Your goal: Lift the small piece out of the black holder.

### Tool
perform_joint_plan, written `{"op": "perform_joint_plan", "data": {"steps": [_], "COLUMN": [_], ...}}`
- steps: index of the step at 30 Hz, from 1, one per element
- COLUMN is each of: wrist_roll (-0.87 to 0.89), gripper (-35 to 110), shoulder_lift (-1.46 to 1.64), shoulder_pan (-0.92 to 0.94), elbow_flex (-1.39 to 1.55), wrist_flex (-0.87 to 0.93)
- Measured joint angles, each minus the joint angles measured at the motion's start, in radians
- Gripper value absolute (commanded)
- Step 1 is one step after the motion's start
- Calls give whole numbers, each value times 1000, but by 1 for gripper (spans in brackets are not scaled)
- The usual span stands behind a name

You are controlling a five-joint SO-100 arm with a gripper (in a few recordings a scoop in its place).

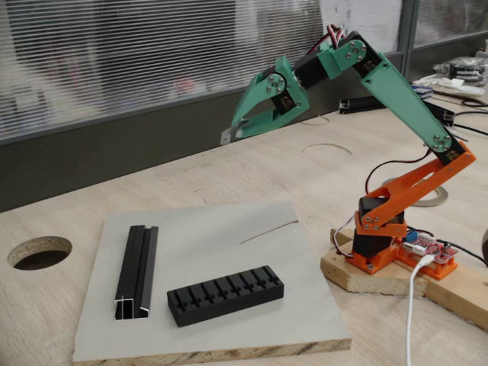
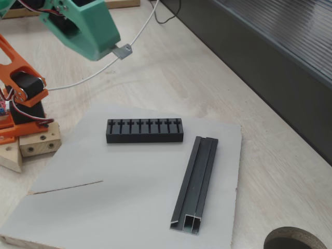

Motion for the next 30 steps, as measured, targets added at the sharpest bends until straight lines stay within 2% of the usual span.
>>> {"op": "perform_joint_plan", "data": {"steps": [10, 30], "wrist_roll": [0, 0], "gripper": [5, 5], "shoulder_lift": [0, 0], "shoulder_pan": [77, 83], "elbow_flex": [0, 0], "wrist_flex": [0, 0]}}
